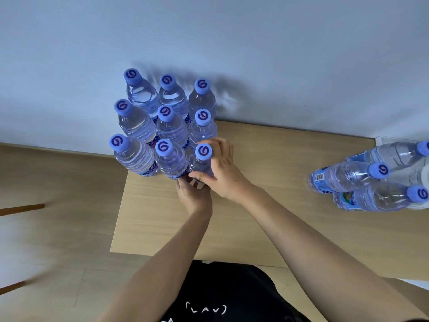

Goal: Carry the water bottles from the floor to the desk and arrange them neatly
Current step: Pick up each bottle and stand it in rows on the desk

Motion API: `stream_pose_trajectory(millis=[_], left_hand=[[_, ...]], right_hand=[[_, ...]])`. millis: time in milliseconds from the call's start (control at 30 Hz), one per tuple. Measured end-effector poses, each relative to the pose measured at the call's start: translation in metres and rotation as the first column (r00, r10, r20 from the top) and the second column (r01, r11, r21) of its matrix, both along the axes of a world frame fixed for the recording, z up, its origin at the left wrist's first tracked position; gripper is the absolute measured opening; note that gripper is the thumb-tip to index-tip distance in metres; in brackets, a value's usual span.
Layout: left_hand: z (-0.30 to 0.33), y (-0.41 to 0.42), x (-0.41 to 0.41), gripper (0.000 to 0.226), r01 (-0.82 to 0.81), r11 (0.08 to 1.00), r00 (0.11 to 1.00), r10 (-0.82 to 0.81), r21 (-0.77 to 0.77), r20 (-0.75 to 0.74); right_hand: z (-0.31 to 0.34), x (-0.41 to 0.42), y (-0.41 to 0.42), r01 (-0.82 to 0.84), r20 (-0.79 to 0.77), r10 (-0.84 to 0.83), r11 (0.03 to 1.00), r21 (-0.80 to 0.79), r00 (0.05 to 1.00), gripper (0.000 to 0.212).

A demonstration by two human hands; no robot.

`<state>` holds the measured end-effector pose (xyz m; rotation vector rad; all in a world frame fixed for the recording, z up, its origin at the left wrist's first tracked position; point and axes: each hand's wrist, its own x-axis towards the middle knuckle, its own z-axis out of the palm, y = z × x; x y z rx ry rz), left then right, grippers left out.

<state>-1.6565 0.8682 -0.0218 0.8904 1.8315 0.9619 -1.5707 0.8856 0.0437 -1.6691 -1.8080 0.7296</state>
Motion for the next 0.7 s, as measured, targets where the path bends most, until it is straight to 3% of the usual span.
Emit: stream_pose_trajectory(millis=[200, 367, 533, 700], left_hand=[[0.005, -0.006, -0.007, 0.057, 0.178, 0.982, 0.984, -0.179, -0.069, -0.005], [0.012, -0.019, -0.020, 0.059, 0.190, 0.975, 0.981, -0.194, -0.115, -0.025], [0.019, -0.044, -0.011, 0.045, 0.258, 0.952, 0.966, -0.259, -0.163, 0.011], [0.037, -0.055, 0.029, 0.036, 0.486, 0.866, 0.872, -0.471, -0.116, 0.131]], right_hand=[[0.001, -0.004, -0.005, 0.065, -0.051, -0.062, 0.997, 0.051, 0.997, 0.075], [0.006, 0.003, -0.017, 0.094, -0.107, -0.094, 0.996, 0.003, 0.990, 0.090], [0.017, 0.031, -0.037, 0.303, -0.121, -0.296, 0.952, 0.038, 0.947, 0.072], [0.038, 0.080, -0.060, 0.465, -0.123, -0.449, 0.869, 0.171, 0.885, 0.059]])
